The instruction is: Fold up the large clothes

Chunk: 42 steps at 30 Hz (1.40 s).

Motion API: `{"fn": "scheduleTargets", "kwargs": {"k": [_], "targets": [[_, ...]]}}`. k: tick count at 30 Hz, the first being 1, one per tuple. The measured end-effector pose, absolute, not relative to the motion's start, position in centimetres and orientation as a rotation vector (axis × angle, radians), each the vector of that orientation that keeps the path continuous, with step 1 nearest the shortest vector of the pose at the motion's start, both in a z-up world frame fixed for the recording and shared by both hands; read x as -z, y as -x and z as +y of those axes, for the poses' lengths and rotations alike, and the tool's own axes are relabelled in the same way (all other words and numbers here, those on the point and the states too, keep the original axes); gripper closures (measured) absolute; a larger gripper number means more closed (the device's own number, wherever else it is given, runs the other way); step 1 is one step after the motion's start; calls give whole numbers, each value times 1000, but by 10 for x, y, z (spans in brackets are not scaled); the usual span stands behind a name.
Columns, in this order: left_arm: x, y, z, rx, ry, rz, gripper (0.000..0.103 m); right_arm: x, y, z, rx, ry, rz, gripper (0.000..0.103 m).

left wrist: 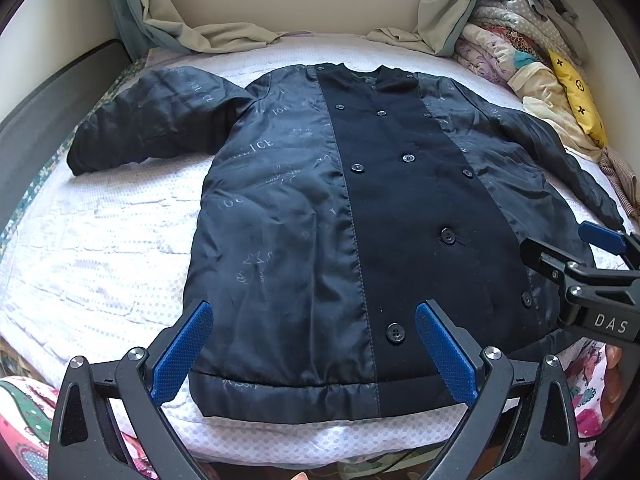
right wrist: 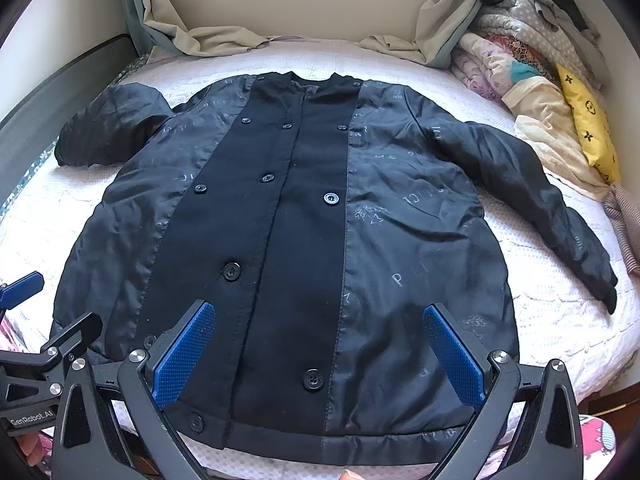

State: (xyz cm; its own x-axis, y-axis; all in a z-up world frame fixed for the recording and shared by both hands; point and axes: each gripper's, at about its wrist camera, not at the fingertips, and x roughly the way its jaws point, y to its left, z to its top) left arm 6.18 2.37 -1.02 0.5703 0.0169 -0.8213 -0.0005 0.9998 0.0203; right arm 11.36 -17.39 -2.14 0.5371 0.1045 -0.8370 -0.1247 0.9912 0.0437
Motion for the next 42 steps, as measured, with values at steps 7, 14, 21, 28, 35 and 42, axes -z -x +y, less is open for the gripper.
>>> {"fn": "scheduleTargets", "kwargs": {"k": [7,14,21,28,35,42], "targets": [[3,-72,35,-21,-14,947,0,22,-122,-174,-128,41,995,0],[-22,-89,56,-61,-1,883,1,-2,-141,-174,-126,68,932,0],[-32,-96,69,-90,10,874,1,-19,-158,-165,-150,65,909,0],[-39,-114,92,-144,28,881,1,-23,-179,-157,-196,60,926,0],[-48,-162,159,-215,165,898,1,-15,-241,-155,-266,55,1014,0],[-40,-216,253,-313,436,924,1,47,-290,-170,-303,-28,1194,0]]}}
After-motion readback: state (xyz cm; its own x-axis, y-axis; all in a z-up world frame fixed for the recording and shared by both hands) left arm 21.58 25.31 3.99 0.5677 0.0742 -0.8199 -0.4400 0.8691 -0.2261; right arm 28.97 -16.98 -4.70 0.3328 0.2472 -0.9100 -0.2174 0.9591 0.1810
